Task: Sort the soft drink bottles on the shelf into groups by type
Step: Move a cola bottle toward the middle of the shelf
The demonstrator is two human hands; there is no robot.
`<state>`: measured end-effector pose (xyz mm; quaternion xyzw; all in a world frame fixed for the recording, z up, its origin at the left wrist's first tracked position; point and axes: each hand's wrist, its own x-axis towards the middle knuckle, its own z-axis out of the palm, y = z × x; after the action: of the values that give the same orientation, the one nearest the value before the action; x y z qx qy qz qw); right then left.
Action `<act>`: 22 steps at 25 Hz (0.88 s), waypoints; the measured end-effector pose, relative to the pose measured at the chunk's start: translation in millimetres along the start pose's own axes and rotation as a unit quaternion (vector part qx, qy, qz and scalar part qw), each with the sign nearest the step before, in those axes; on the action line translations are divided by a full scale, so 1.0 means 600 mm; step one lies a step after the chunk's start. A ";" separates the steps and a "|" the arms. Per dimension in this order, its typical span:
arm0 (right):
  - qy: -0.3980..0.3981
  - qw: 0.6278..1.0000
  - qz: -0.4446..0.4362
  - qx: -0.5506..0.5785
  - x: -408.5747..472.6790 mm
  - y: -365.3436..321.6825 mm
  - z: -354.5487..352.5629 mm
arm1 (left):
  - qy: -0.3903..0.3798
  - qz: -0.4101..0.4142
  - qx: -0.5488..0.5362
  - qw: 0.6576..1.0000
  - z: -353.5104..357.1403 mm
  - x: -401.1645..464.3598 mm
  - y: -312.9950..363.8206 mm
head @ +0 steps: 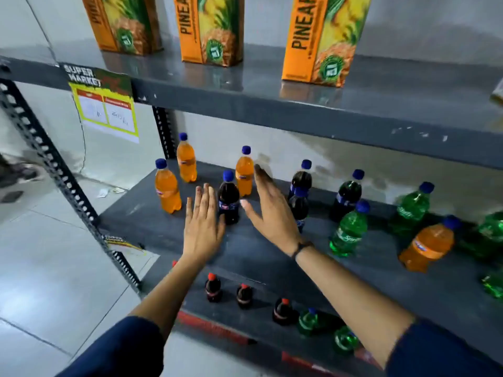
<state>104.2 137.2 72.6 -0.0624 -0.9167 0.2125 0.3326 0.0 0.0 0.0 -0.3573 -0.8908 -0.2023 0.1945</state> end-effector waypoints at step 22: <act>-0.009 0.955 0.298 -0.012 -0.167 0.093 -0.151 | -0.232 -0.012 0.009 0.973 0.111 0.026 -0.067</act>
<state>237.3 193.5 52.4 -0.3344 -0.8620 0.2915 0.2452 -52.8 15.1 -57.2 -0.3821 -0.9177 -0.1077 -0.0165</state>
